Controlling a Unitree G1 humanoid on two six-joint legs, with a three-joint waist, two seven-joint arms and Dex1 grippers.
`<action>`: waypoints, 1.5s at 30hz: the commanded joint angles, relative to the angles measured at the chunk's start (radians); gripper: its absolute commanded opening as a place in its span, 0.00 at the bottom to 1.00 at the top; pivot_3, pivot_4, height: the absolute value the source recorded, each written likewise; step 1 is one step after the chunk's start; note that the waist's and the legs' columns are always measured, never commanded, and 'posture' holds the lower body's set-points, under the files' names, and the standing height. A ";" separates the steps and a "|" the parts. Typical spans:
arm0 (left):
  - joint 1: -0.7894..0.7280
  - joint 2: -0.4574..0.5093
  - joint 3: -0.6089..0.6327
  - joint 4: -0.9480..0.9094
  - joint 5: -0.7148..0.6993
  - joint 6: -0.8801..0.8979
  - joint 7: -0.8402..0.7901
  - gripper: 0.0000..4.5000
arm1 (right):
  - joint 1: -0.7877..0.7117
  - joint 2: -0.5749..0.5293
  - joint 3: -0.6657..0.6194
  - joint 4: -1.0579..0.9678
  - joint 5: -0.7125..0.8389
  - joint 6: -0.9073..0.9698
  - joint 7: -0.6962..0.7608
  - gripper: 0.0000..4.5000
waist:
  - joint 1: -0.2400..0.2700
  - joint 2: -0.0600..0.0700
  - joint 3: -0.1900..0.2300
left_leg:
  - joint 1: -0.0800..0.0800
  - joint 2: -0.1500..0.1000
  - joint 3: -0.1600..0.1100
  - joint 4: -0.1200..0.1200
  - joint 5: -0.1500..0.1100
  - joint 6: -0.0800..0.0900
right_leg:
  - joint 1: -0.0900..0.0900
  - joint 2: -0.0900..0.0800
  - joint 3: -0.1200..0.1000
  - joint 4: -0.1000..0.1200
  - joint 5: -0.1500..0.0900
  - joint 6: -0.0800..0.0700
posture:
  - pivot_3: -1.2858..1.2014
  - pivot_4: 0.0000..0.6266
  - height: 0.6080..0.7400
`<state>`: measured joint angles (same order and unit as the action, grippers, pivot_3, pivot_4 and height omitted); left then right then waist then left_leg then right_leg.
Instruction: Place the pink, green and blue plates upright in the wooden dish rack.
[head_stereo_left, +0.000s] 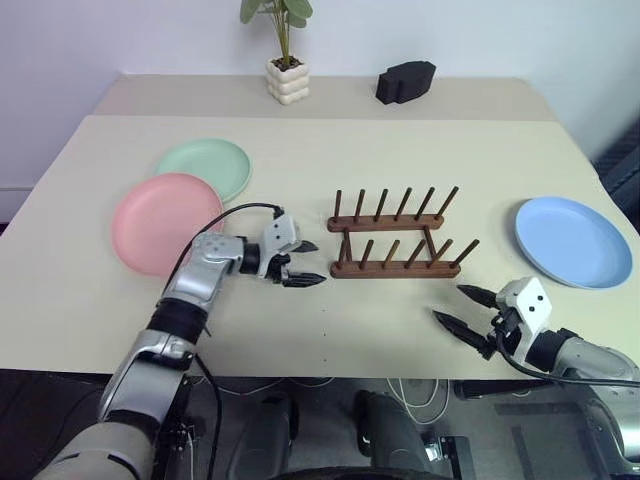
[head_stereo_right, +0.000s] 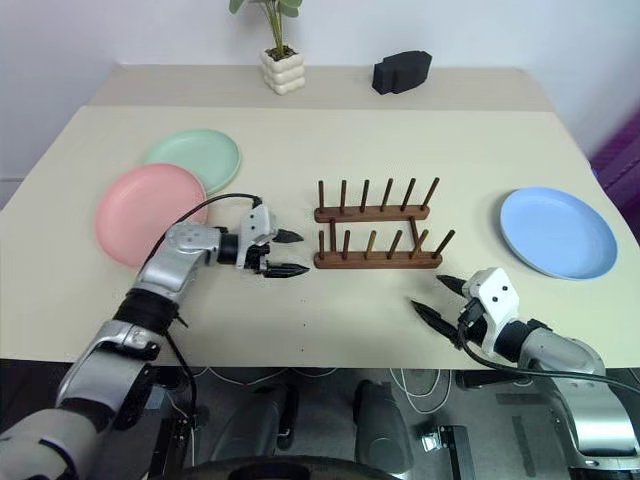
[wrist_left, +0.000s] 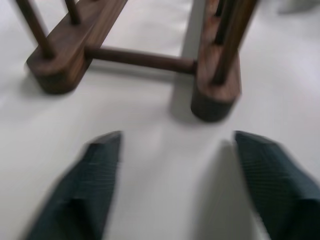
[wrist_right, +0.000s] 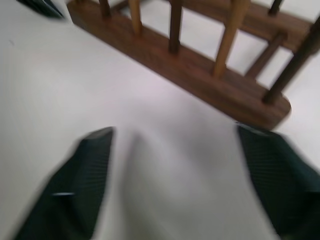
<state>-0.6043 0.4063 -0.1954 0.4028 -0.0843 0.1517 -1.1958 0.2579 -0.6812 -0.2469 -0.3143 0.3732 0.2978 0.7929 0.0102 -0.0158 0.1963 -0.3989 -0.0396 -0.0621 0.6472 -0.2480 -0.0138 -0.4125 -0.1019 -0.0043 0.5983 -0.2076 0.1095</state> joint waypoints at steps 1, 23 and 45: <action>0.076 0.031 -0.004 -0.181 -0.049 0.088 -0.013 0.39 | -0.022 -0.016 0.015 0.033 -0.047 -0.023 -0.007 0.36 | 0.001 0.000 0.000 | 0.000 0.000 0.000 0.000 0.000 0.000 | 0.000 0.000 0.000 0.000 0.000 0.000 | 0.52 0.24 0.97; 0.138 -0.100 -0.137 -0.321 0.092 0.111 0.356 0.01 | -0.305 0.036 0.179 0.188 -0.297 -0.016 -0.199 0.00 | 0.001 0.000 -0.001 | 0.006 0.000 0.001 0.001 0.000 0.000 | 0.005 0.000 0.001 0.000 -0.001 0.002 | 0.52 0.24 0.97; 0.063 -0.161 -0.088 -0.155 0.137 0.069 0.586 0.01 | -0.487 0.122 0.250 0.328 -0.387 -0.091 -0.280 0.00 | 0.001 0.000 -0.001 | 0.006 -0.001 0.002 0.000 0.000 0.000 | 0.004 0.001 0.001 0.000 0.003 0.001 | 0.52 0.24 0.97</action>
<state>-0.5324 0.2406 -0.2987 0.2459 0.0461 0.2257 -0.6161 -0.2186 -0.5621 0.0158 0.0262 -0.0169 0.2246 0.5152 0.0107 -0.0161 0.1954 -0.3933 -0.0402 -0.0602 0.6475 -0.2479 -0.0139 -0.4081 -0.1012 -0.0036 0.5986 -0.2049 0.1106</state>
